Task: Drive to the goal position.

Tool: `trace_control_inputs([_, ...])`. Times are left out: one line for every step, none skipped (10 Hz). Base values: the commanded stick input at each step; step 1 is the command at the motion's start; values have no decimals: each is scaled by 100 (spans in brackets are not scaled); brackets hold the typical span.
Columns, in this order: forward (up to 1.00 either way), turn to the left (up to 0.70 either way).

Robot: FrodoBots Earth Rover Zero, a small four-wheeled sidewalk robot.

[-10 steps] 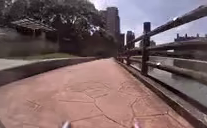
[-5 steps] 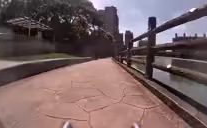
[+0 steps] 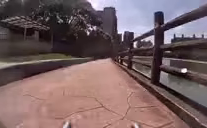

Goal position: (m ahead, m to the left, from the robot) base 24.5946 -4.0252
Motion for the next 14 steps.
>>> trace_control_inputs([70,0])
trace_control_inputs([70,0])
trace_control_inputs([70,0])
trace_control_inputs([70,0])
trace_control_inputs([70,0])
trace_control_inputs([70,0])
trace_control_inputs([70,0])
trace_control_inputs([70,0])
trace_control_inputs([70,0])
trace_control_inputs([70,0])
trace_control_inputs([70,0])
trace_control_inputs([70,0])
trace_control_inputs([70,0])
trace_control_inputs([70,0])
